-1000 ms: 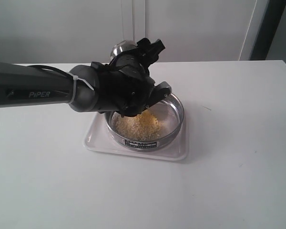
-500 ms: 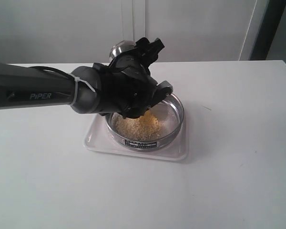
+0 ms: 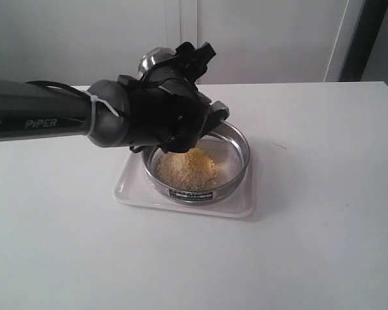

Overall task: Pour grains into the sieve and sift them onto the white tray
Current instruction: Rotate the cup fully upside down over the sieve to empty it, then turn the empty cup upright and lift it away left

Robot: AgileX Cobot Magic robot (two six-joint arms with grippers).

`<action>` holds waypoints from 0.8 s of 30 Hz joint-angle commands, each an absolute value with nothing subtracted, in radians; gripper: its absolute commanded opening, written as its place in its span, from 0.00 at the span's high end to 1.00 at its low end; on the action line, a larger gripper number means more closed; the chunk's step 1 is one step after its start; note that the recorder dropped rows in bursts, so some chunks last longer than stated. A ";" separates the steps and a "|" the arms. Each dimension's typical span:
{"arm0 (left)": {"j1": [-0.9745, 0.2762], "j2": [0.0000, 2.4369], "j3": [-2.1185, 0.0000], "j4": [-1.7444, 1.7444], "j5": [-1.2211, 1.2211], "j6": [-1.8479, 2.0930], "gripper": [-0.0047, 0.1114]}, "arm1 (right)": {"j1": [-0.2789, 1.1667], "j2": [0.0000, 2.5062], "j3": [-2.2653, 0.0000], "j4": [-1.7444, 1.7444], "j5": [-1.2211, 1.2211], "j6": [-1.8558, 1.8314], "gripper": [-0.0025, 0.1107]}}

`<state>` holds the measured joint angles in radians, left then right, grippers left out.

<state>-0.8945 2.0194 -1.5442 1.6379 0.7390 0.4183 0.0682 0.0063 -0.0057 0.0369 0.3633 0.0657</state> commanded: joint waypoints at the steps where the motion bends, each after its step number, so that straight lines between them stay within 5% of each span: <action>1: -0.907 2.004 -1.547 1.678 0.772 0.304 0.96 | 0.070 0.000 0.000 0.030 0.351 0.065 0.98; 12: -0.908 1.967 -1.547 1.547 0.829 0.199 0.96 | 0.070 0.000 0.000 0.030 0.351 0.065 0.98; 24: -0.862 1.851 -1.547 1.278 0.612 -0.180 0.96 | 0.070 0.000 0.000 0.030 0.351 0.065 0.98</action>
